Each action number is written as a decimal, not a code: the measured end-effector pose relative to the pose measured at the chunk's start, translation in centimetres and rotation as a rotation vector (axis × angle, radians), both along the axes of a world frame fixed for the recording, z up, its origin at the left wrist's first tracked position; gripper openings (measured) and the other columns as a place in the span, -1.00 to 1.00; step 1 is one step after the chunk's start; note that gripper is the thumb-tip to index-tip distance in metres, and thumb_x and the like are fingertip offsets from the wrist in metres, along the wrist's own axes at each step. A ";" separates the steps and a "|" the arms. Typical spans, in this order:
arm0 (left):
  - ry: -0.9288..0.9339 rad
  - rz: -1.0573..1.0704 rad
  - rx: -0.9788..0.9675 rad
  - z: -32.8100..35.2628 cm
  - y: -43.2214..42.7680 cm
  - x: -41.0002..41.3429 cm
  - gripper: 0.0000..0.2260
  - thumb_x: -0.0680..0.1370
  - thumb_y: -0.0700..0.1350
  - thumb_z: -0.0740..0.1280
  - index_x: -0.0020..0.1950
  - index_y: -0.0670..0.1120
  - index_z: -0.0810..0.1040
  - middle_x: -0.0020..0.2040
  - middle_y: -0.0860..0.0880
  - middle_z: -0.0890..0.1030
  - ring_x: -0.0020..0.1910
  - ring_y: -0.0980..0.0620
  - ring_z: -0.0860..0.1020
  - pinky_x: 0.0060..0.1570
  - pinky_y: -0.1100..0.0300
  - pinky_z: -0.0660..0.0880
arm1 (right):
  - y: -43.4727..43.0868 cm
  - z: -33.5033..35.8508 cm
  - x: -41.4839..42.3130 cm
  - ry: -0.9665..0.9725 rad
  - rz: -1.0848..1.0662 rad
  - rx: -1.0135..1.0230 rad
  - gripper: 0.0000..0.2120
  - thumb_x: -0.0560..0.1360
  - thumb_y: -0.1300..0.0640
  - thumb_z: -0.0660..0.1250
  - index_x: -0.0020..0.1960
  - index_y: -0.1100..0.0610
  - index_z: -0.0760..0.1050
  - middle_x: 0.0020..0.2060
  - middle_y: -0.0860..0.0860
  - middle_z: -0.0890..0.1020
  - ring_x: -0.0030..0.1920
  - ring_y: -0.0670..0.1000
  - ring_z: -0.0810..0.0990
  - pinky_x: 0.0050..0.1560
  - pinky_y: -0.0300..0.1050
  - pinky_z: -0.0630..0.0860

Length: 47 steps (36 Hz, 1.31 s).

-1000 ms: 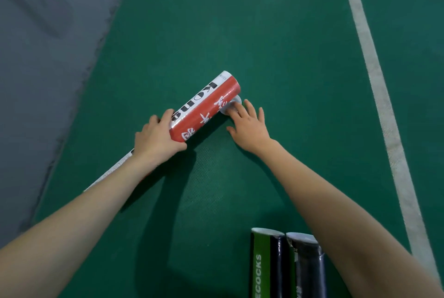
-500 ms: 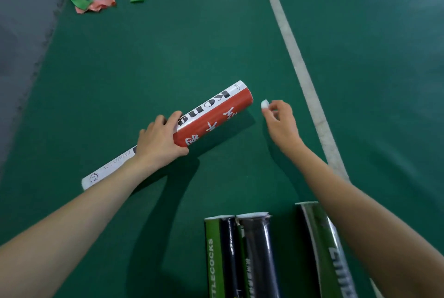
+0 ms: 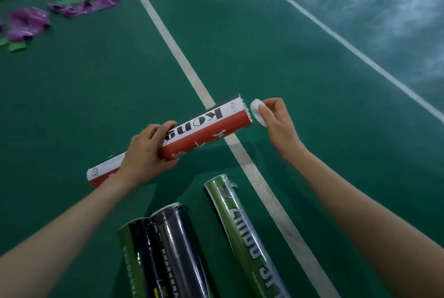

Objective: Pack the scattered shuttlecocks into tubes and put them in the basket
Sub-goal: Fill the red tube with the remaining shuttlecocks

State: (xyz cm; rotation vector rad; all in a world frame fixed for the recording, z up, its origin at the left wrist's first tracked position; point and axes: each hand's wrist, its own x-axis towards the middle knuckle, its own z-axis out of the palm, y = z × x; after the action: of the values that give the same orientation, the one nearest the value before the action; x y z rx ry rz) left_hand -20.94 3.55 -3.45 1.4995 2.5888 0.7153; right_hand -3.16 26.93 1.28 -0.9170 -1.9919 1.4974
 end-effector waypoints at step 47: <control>0.151 -0.183 -0.235 -3.4 3.2 3.9 -0.28 0.29 -0.08 0.54 0.41 -0.01 0.36 0.11 -0.15 0.50 0.06 -0.20 0.49 0.13 -0.12 0.32 | -1.3 -5.1 12.4 -0.296 -0.007 -0.110 -0.81 0.57 0.12 0.26 0.18 0.08 0.39 0.04 -0.03 0.63 0.13 -0.03 0.56 0.27 -0.04 0.40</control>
State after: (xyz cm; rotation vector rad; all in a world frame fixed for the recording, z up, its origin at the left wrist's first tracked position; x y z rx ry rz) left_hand -17.00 6.73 -6.83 1.7410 2.4847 0.2787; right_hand 9.27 25.61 -3.79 -1.2528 -2.1208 1.5551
